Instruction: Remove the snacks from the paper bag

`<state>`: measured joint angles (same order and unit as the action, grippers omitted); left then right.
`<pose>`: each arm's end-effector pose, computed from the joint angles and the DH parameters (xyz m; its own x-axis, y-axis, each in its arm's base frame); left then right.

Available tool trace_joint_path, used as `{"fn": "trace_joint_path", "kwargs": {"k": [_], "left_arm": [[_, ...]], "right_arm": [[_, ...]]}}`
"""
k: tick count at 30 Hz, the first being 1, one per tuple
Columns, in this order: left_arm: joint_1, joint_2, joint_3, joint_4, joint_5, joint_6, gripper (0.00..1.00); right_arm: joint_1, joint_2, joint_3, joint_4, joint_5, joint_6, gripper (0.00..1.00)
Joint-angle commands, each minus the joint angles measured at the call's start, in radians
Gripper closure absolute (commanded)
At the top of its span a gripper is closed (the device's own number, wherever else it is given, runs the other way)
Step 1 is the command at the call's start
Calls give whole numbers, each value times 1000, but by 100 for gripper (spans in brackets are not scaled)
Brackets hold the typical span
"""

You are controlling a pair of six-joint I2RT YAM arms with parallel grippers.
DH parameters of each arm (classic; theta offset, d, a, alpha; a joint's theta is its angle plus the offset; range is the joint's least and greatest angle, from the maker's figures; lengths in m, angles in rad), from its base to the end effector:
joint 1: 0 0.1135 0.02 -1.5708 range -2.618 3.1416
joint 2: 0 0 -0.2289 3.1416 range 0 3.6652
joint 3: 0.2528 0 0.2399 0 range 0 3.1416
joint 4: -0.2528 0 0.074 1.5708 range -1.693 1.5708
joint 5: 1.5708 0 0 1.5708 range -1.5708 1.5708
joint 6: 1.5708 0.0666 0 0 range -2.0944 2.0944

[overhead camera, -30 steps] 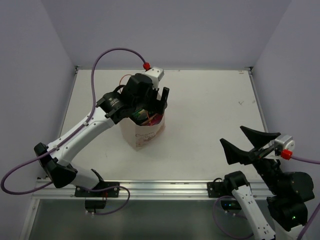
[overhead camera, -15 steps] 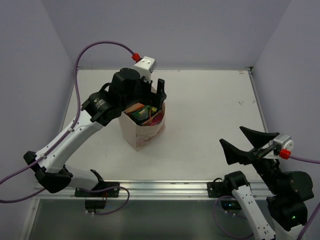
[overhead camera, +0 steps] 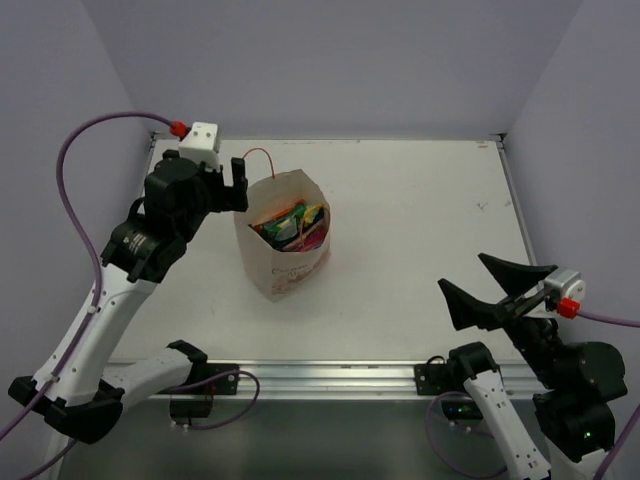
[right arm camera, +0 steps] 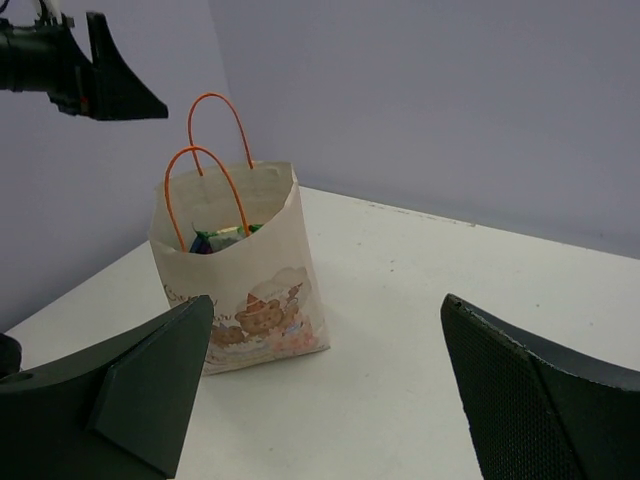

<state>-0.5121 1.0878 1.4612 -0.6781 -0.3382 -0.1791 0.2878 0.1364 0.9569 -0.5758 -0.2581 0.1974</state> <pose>0.2188 -0.0977 0.4158 -0.2905 -0.0295 -0.9564 0.1368 0.9880 -0.0720 0.0354 0.0282 0.3890 0.1274 0.2355 -0.9635 -0.5475 0.8267 0.1297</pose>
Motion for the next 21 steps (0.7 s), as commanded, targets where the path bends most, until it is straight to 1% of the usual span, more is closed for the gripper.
{"fn": "trace_joint_path", "kwargs": {"k": [1, 2, 3, 5, 7, 9, 11, 12, 14, 15, 16, 21], "left_arm": [[50, -69, -165, 147, 118, 56, 9], [60, -77, -227, 170, 139, 67, 9], [70, -83, -255, 216, 162, 78, 11], [110, -85, -305, 248, 246, 107, 13], [148, -71, -323, 282, 318, 137, 15], [181, -55, -325, 299, 334, 154, 18], [202, -32, -326, 317, 387, 168, 23], [220, -26, -329, 327, 402, 171, 23], [231, -16, -341, 348, 448, 175, 29], [236, -12, -346, 360, 467, 175, 33], [236, -6, -349, 365, 491, 211, 35], [242, 14, -364, 365, 541, 247, 41]], "right_arm": [[4, 20, 3, 8, -30, -12, 1], [4, 20, 5, 8, -35, -12, 1], [4, 20, 5, 8, -38, -12, 1], [4, 23, 5, 8, -44, -12, 1], [4, 23, 6, 8, -49, -12, 1], [4, 23, 6, 8, -52, -13, 1], [2, 22, 5, 8, -52, -13, 1], [4, 22, 5, 8, -52, -13, 1], [4, 22, 6, 5, -50, -15, 1], [4, 22, 5, 5, -49, -16, 1], [4, 22, 6, 4, -49, -18, 1], [4, 20, 5, 4, -47, -21, 1]]}}
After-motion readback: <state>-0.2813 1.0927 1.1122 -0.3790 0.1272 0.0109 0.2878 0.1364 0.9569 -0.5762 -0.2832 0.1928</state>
